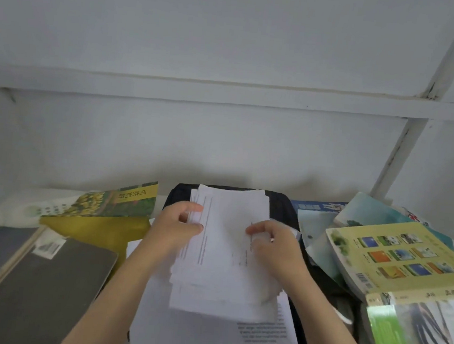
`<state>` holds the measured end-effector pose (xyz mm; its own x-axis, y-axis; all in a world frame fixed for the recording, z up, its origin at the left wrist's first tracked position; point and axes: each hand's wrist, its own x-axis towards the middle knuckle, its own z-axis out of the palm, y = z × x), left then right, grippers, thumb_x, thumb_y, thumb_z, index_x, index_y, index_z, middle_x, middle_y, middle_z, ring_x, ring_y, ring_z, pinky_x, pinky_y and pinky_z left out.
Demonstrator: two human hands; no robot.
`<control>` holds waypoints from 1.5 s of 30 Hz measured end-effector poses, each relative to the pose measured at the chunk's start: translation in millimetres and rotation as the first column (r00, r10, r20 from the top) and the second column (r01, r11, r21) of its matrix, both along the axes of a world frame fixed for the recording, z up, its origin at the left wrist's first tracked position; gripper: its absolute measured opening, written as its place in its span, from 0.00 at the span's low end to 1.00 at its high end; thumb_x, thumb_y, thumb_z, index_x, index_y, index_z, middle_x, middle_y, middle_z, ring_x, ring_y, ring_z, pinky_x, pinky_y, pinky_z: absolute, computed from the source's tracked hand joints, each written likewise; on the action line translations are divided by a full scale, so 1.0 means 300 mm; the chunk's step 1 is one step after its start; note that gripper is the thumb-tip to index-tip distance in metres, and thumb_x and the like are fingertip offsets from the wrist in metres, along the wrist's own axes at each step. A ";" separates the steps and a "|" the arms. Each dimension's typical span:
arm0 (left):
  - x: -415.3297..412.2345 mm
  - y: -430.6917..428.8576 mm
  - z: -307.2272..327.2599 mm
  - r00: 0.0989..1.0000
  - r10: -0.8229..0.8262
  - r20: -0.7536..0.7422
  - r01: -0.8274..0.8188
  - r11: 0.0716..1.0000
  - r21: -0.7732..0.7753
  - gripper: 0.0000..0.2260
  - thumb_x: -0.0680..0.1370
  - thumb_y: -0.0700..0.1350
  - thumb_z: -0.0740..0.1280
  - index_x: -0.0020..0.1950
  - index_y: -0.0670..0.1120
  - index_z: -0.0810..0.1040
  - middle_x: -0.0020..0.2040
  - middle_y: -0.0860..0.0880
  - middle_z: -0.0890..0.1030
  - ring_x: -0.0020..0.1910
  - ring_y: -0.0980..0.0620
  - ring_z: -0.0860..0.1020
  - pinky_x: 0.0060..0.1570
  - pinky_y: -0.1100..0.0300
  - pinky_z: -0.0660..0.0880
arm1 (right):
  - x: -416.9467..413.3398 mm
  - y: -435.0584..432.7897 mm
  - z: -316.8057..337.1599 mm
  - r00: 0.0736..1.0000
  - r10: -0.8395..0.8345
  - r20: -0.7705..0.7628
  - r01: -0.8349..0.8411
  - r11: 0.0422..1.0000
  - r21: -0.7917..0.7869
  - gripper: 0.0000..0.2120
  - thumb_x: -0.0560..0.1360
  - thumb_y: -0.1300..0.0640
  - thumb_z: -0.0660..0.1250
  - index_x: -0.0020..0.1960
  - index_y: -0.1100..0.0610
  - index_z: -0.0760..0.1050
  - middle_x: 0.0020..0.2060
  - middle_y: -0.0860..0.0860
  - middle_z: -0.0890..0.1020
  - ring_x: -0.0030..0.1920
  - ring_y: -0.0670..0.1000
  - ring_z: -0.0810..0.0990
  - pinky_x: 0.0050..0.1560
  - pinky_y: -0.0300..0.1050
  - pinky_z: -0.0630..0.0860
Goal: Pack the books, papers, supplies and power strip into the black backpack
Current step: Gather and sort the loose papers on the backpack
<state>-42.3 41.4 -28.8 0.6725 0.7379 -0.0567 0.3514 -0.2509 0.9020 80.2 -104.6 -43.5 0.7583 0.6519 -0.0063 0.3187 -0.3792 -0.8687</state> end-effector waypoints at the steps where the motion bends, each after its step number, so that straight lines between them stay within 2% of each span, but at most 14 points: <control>1: -0.043 -0.003 -0.015 1.000 0.011 -0.022 -0.011 1.000 0.012 0.14 0.75 0.37 0.67 0.57 0.52 0.75 0.44 0.53 0.74 0.43 0.56 0.74 0.35 0.67 0.69 | -0.026 0.004 -0.012 0.999 0.039 0.001 -0.039 0.998 -0.039 0.14 0.76 0.65 0.58 0.51 0.51 0.78 0.50 0.43 0.74 0.50 0.45 0.73 0.45 0.32 0.68; 3: -0.127 -0.013 -0.047 0.996 0.033 -0.079 -0.029 0.998 0.059 0.15 0.75 0.38 0.68 0.56 0.54 0.75 0.45 0.52 0.75 0.43 0.56 0.75 0.36 0.65 0.71 | -0.074 0.009 -0.039 0.995 0.100 0.006 -0.098 0.990 -0.101 0.14 0.75 0.65 0.58 0.50 0.50 0.78 0.50 0.42 0.74 0.53 0.45 0.72 0.52 0.35 0.66; 7: -0.245 -0.040 -0.117 0.974 0.122 -0.193 -0.093 0.984 0.153 0.15 0.72 0.42 0.70 0.49 0.62 0.75 0.44 0.54 0.77 0.46 0.55 0.76 0.55 0.52 0.74 | -0.149 0.014 -0.088 0.982 0.170 0.082 -0.151 0.969 -0.193 0.15 0.74 0.66 0.59 0.51 0.50 0.78 0.54 0.43 0.77 0.52 0.42 0.72 0.51 0.31 0.64; 9: -0.275 -0.056 -0.139 0.969 0.152 -0.194 -0.119 0.978 0.172 0.15 0.72 0.41 0.70 0.46 0.62 0.74 0.44 0.56 0.76 0.45 0.56 0.75 0.53 0.55 0.74 | -0.175 0.018 -0.107 0.977 0.184 0.109 -0.155 0.960 -0.232 0.16 0.74 0.65 0.59 0.54 0.50 0.77 0.56 0.45 0.78 0.51 0.44 0.75 0.47 0.33 0.67; 12: -0.292 -0.077 -0.160 0.972 0.194 -0.128 -0.170 0.969 0.177 0.14 0.72 0.36 0.70 0.48 0.55 0.77 0.49 0.55 0.75 0.48 0.57 0.75 0.42 0.70 0.70 | -0.200 0.024 -0.122 0.974 0.193 0.120 -0.158 0.955 -0.253 0.18 0.74 0.64 0.61 0.59 0.48 0.74 0.56 0.47 0.77 0.42 0.44 0.75 0.37 0.29 0.69; 14: -0.298 -0.084 -0.173 0.959 0.259 -0.118 -0.237 0.957 0.169 0.16 0.71 0.35 0.70 0.53 0.53 0.77 0.58 0.50 0.70 0.61 0.49 0.71 0.55 0.62 0.70 | -0.207 0.024 -0.122 0.976 0.193 0.099 -0.166 0.959 -0.229 0.19 0.74 0.65 0.61 0.61 0.48 0.73 0.51 0.43 0.77 0.40 0.44 0.73 0.34 0.25 0.69; 16: -0.309 -0.080 -0.183 0.939 0.317 -0.136 -0.306 0.947 0.098 0.21 0.70 0.36 0.72 0.59 0.51 0.74 0.67 0.45 0.62 0.66 0.43 0.66 0.63 0.52 0.67 | -0.211 0.019 -0.115 0.983 0.182 0.025 -0.175 0.967 -0.183 0.19 0.74 0.66 0.61 0.60 0.49 0.74 0.45 0.39 0.73 0.38 0.41 0.72 0.31 0.23 0.68; 21: -0.318 -0.084 -0.201 0.966 0.258 -0.007 -0.258 0.966 -0.011 0.16 0.71 0.36 0.72 0.53 0.53 0.75 0.57 0.51 0.73 0.57 0.50 0.71 0.56 0.54 0.72 | -0.222 0.021 -0.103 0.974 0.159 -0.164 -0.177 0.979 -0.102 0.16 0.73 0.66 0.60 0.52 0.48 0.78 0.55 0.43 0.72 0.46 0.40 0.71 0.41 0.33 0.69; 25: -0.322 -0.103 -0.180 0.941 0.297 0.159 -0.317 0.941 0.119 0.16 0.71 0.32 0.68 0.49 0.54 0.78 0.54 0.54 0.74 0.56 0.55 0.71 0.57 0.60 0.67 | -0.238 0.013 -0.103 0.962 0.172 -0.213 -0.172 0.985 0.018 0.16 0.72 0.67 0.60 0.47 0.48 0.79 0.48 0.42 0.77 0.43 0.46 0.76 0.45 0.40 0.75; 28: -0.327 -0.101 -0.144 0.909 0.293 0.297 -0.344 0.929 0.134 0.17 0.72 0.31 0.67 0.46 0.55 0.78 0.48 0.59 0.76 0.49 0.61 0.74 0.52 0.62 0.69 | -0.242 0.005 -0.088 0.974 0.172 -0.150 -0.134 0.963 0.235 0.20 0.71 0.71 0.59 0.46 0.49 0.80 0.48 0.41 0.80 0.41 0.43 0.75 0.39 0.31 0.70; 31: -0.312 -0.095 -0.089 0.883 0.221 0.413 -0.292 0.949 0.118 0.17 0.71 0.30 0.67 0.46 0.53 0.79 0.35 0.57 0.71 0.29 0.60 0.68 0.32 0.68 0.65 | -0.236 -0.011 -0.042 0.985 0.166 -0.046 -0.127 0.879 0.460 0.23 0.69 0.76 0.56 0.49 0.54 0.79 0.50 0.43 0.81 0.40 0.37 0.76 0.38 0.27 0.69; 34: -0.280 -0.102 -0.025 0.847 0.114 0.520 -0.196 0.975 0.106 0.17 0.72 0.27 0.65 0.46 0.49 0.79 0.36 0.52 0.72 0.23 0.60 0.65 0.26 0.70 0.63 | -0.223 -0.033 0.008 0.983 0.080 0.163 -0.159 0.812 0.562 0.22 0.69 0.75 0.57 0.51 0.54 0.79 0.51 0.48 0.81 0.49 0.43 0.77 0.48 0.30 0.70; 40: -0.206 -0.140 0.030 0.819 -0.084 0.567 -0.061 0.971 0.232 0.21 0.70 0.23 0.61 0.42 0.49 0.79 0.42 0.47 0.76 0.32 0.62 0.74 0.31 0.75 0.66 | -0.208 -0.074 0.048 0.934 -0.050 0.354 -0.186 0.778 0.600 0.19 0.70 0.71 0.60 0.50 0.52 0.80 0.50 0.42 0.79 0.57 0.47 0.72 0.54 0.30 0.68; 45: -0.178 -0.144 -0.019 0.837 -0.161 0.523 -0.009 0.952 0.307 0.19 0.70 0.24 0.63 0.42 0.49 0.79 0.47 0.47 0.78 0.50 0.58 0.76 0.45 0.72 0.71 | -0.188 -0.098 -0.016 0.926 -0.025 0.377 -0.198 0.817 0.542 0.21 0.69 0.72 0.62 0.47 0.49 0.82 0.51 0.43 0.78 0.57 0.44 0.73 0.54 0.30 0.70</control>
<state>-95.8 -1.7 -34.6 0.5874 0.6088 0.5332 -0.1974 -0.5312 0.8239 23.8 -134.1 -48.4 0.5753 0.5169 0.6339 0.6494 0.1825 -0.7382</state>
